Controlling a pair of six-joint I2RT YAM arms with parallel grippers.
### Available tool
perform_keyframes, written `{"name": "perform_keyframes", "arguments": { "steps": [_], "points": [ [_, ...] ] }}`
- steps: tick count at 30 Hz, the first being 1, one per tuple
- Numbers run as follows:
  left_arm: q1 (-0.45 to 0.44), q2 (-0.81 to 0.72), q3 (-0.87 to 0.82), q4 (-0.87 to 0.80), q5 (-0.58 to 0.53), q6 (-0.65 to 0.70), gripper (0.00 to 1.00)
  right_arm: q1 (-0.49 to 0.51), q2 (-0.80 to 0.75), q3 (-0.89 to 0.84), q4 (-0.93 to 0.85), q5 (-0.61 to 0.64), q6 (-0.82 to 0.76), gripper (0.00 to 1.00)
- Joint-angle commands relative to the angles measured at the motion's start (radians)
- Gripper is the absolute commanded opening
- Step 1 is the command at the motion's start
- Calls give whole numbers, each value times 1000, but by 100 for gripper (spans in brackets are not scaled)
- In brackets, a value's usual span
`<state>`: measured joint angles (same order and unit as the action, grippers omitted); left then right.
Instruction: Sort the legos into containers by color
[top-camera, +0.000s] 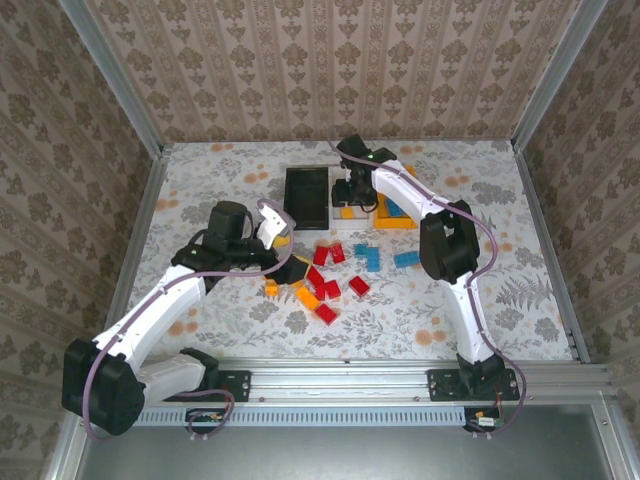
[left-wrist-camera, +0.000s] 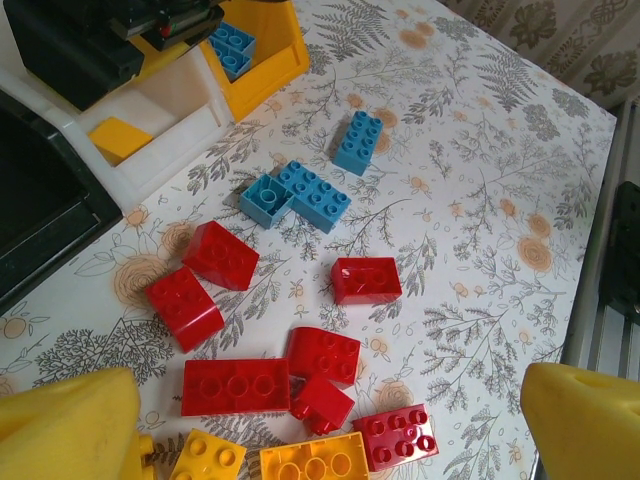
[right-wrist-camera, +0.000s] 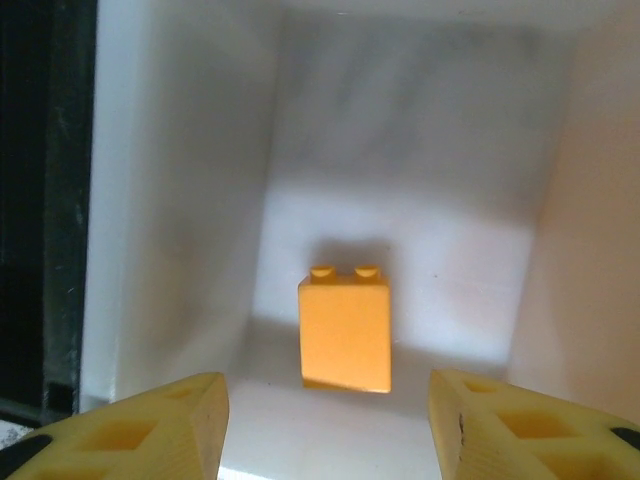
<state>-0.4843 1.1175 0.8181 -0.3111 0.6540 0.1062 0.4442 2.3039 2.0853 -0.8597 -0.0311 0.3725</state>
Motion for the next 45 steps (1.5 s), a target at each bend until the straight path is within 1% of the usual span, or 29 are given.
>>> {"name": "perform_keyframes", "arguments": {
  "steps": [1,2,6,10,14,16,17,20,23,28,34,39,45],
  "points": [
    [-7,-5,34,-21,-5,27,100,18,-131,-31,-26,-3,6,57],
    [-7,-5,37,-25,-5,25,100,26,-158,-57,-21,-1,6,57],
    [-7,-11,47,-36,-62,18,100,64,-271,-195,4,-6,-4,58],
    [-2,-16,60,-54,-111,7,100,100,-377,-388,26,-45,-30,59],
    [11,-16,77,-73,-155,-7,100,152,-432,-559,16,-58,-28,61],
    [23,-16,90,-87,-205,-24,100,189,-453,-627,26,-57,-13,61],
    [53,-16,102,-100,-233,-35,100,212,-461,-662,44,-65,-1,62],
    [108,-27,114,-114,-313,-65,100,276,-471,-720,95,-78,41,62],
    [159,-50,109,-121,-421,-92,100,348,-464,-737,148,-94,72,62],
    [207,-76,105,-134,-551,-112,100,452,-419,-677,150,-67,76,61],
    [252,-70,115,-183,-703,-139,100,504,-361,-626,162,-75,79,57],
    [288,-56,124,-198,-713,-161,100,513,-311,-596,179,-89,70,55],
    [296,-54,123,-194,-694,-166,100,511,-231,-545,164,-71,52,55]
  ]
}}
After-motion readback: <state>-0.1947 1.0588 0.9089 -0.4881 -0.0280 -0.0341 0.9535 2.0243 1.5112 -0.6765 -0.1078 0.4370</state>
